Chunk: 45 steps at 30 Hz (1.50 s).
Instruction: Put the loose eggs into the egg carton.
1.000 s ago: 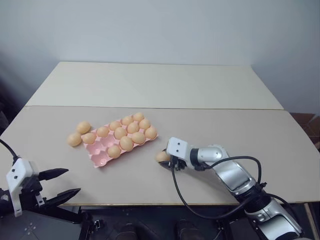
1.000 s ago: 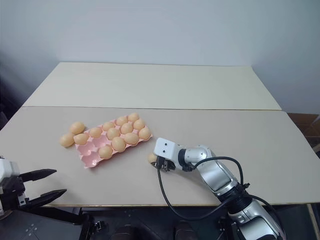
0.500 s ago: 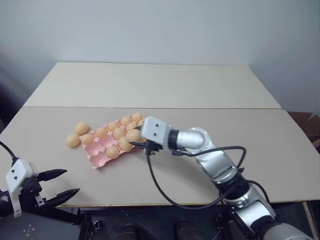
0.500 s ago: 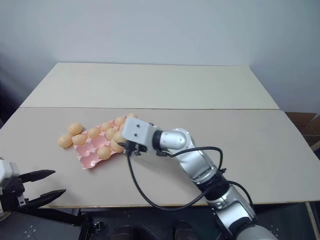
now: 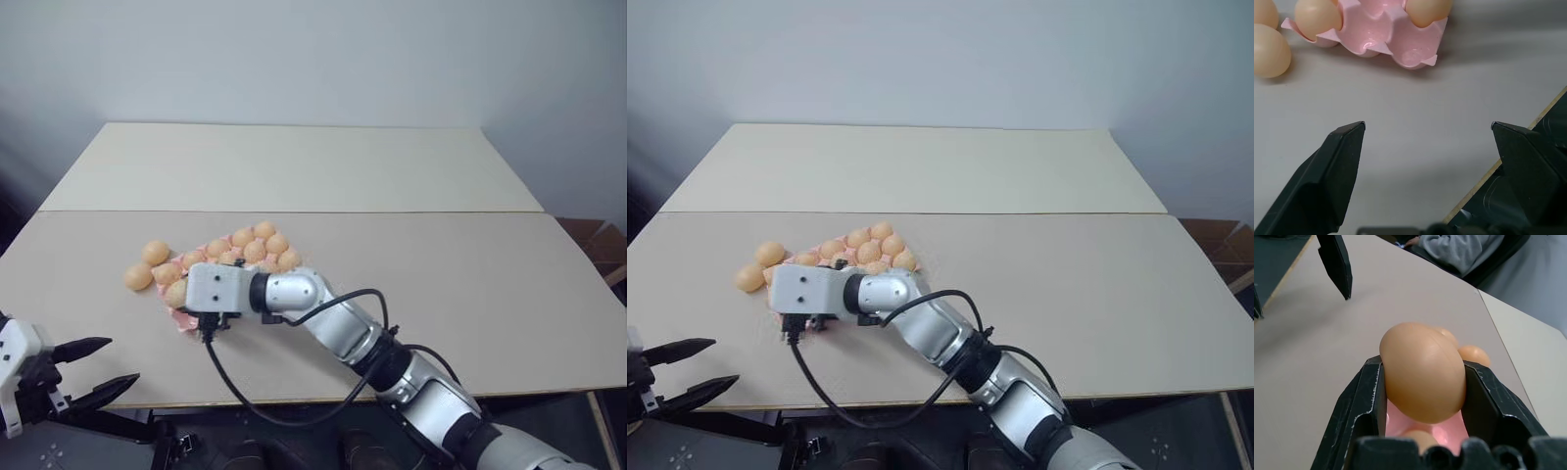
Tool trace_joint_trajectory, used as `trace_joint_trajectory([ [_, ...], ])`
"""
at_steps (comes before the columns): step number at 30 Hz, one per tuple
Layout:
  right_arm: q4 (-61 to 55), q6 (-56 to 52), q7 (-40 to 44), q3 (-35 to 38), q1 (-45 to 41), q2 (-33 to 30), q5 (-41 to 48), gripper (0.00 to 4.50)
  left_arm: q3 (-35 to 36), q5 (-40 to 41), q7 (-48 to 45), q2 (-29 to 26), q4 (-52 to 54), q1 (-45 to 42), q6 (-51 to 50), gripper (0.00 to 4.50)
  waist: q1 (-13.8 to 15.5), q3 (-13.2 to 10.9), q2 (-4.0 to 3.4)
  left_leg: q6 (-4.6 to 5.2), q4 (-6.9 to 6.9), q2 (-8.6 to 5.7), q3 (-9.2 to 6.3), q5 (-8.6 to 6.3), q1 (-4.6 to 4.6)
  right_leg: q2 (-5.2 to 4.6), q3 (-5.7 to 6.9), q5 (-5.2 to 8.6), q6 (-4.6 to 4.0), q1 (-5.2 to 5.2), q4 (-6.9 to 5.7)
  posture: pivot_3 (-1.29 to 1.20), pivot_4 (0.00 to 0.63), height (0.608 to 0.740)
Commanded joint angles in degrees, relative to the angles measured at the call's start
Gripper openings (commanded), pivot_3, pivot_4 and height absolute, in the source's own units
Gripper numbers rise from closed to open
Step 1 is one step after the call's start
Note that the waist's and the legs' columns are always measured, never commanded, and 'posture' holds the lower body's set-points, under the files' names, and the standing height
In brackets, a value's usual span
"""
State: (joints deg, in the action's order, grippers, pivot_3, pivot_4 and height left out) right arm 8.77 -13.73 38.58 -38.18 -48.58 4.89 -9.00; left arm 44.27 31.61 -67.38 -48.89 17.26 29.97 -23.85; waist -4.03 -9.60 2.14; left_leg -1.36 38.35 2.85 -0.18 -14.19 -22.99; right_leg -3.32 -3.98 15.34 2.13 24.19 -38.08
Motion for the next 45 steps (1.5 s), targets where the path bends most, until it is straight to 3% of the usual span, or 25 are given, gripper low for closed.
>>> trace_joint_trajectory([
  [1,4.4,3.9,-1.4,-0.3,-2.0,3.5,-1.2,2.0,2.4,0.8,0.5,0.3,1.9,0.6,0.1,4.5,0.1,0.0,0.05,0.0,0.0,0.0,0.01,0.0,0.05,-0.01,0.0,0.0,0.0,-0.04,0.01,0.0,0.15,0.74],
  [11,14.2,9.4,-2.8,0.4,-4.9,6.3,-1.8,2.0,2.3,1.1,1.3,0.6,3.1,0.9,-0.5,4.5,0.0,0.0,0.06,-0.02,-0.05,0.0,0.0,0.01,0.05,0.0,0.01,0.0,-0.01,-0.01,0.0,0.0,0.15,0.74],
  [19,10.9,9.4,-2.9,0.7,-5.0,6.6,-1.3,4.48,1.3,1.1,1.7,0.7,3.0,0.1,-0.5,4.5,-0.1,0.0,0.06,-0.02,-0.07,0.01,0.0,0.01,0.04,0.0,0.0,0.0,-0.01,0.01,0.0,0.0,0.15,0.74],
  [30,-5.7,1.2,0.0,4.0,-2.1,0.8,1.0,4.48,0.4,0.3,2.0,0.4,1.4,-2.1,0.0,4.5,0.0,0.0,0.06,-0.02,-0.07,0.01,-0.02,0.01,0.02,0.0,0.01,-0.01,-0.02,0.03,0.0,0.0,0.15,0.74],
  [39,-31.8,-17.3,14.0,17.3,11.8,-22.2,15.3,4.48,0.4,-1.0,5.6,1.9,0.1,-3.6,1.6,4.5,1.5,0.1,0.23,-0.01,-0.06,-0.05,0.0,0.01,0.05,-0.09,0.05,0.0,-0.01,-0.08,0.1,0.0,0.15,0.74],
  [45,-39.4,-23.7,19.8,27.7,18.4,-36.9,25.2,4.48,0.3,-1.5,6.1,2.2,-1.1,-4.0,2.9,4.5,1.2,0.1,0.21,-0.01,-0.1,-0.01,0.02,0.01,0.06,0.0,0.01,0.02,-0.04,-0.05,0.1,0.0,0.15,0.74],
])
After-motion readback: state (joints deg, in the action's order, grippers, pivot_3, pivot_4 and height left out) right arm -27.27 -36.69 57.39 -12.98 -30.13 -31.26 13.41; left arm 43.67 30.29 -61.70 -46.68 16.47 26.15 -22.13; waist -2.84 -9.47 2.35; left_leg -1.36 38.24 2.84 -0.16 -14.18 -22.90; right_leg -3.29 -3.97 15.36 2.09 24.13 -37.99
